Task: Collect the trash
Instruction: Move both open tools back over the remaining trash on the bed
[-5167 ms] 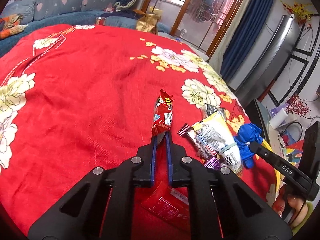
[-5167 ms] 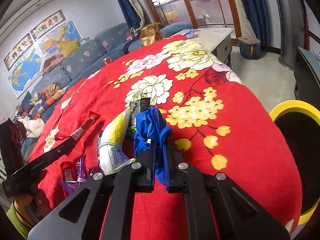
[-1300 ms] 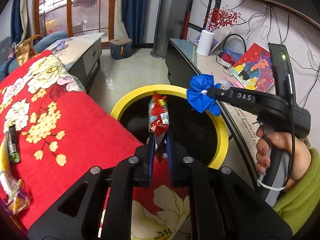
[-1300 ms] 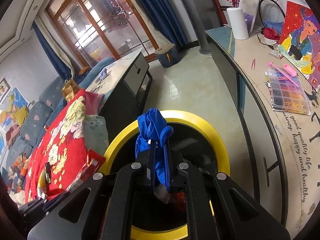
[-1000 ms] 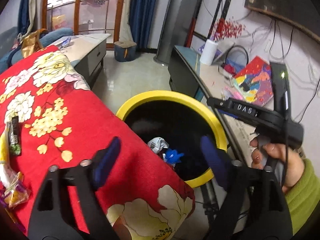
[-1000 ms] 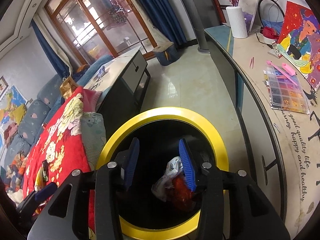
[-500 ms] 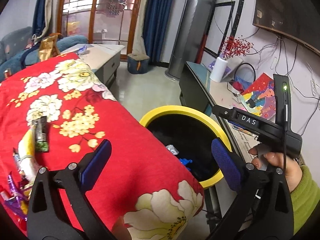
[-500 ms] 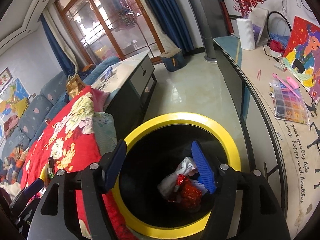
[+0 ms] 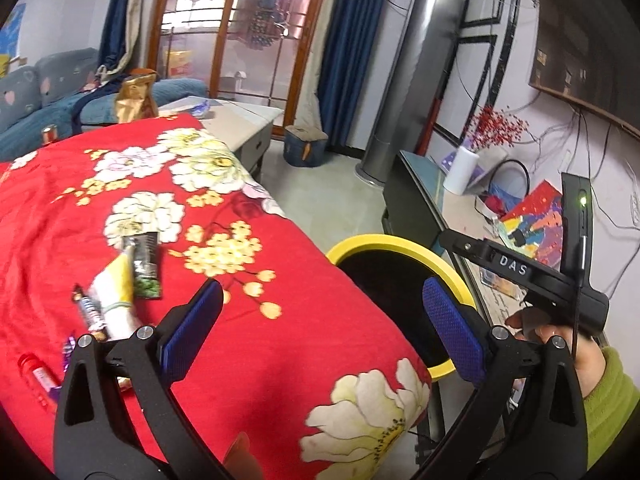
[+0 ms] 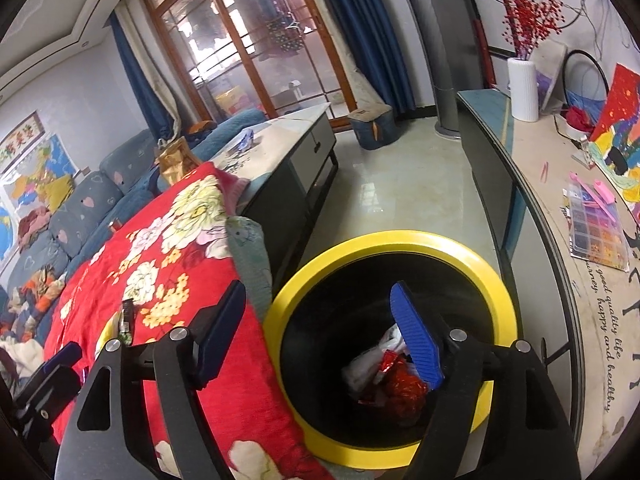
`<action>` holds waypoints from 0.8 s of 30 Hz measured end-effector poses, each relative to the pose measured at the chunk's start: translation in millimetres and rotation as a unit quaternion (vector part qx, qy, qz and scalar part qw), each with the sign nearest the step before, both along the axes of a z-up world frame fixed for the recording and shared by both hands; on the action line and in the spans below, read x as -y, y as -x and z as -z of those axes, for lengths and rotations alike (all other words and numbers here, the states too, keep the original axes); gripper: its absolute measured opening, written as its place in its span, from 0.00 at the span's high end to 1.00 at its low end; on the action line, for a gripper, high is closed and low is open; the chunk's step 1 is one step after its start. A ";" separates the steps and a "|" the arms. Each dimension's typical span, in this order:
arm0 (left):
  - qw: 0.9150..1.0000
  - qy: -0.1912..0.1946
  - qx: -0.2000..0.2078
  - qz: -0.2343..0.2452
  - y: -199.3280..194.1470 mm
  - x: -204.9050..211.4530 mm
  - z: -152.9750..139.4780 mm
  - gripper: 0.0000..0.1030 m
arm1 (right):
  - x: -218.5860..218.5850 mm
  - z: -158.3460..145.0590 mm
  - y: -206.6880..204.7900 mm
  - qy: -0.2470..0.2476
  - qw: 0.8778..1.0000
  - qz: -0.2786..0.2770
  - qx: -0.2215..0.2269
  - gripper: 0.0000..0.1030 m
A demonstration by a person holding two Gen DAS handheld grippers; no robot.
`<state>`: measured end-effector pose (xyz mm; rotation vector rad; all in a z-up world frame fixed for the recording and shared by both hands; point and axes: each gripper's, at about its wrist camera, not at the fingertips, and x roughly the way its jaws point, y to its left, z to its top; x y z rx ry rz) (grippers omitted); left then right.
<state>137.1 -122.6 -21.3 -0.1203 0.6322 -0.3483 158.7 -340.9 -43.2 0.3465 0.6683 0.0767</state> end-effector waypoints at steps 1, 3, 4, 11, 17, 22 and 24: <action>1.000 0.001 0.002 -0.005 0.8 -3.6 -0.8 0.11 | -2.4 -0.9 0.2 0.001 1.000 -0.003 0.001 0.30; 1.000 0.003 0.004 -0.014 1.9 -11.1 -2.8 0.11 | -9.7 -2.9 1.0 0.003 1.000 -0.010 0.003 0.30; 1.000 0.004 0.005 -0.018 2.7 -14.4 -3.6 0.11 | -13.1 -3.9 1.1 0.003 1.000 -0.014 0.004 0.30; 0.999 0.010 0.013 -0.043 7.9 -38.0 -9.7 0.11 | -40.9 -9.7 3.2 0.009 0.999 -0.045 0.009 0.28; 0.998 0.017 0.017 -0.064 11.0 -55.5 -13.0 0.11 | -64.2 -12.8 6.1 0.013 0.997 -0.072 0.012 0.28; 0.996 0.025 0.017 -0.082 12.1 -70.9 -14.8 0.11 | -83.2 -14.1 9.2 0.018 0.995 -0.092 0.013 0.28; 0.996 0.028 0.016 -0.088 12.5 -76.3 -14.6 0.11 | -89.4 -13.6 9.9 0.019 0.995 -0.098 0.014 0.28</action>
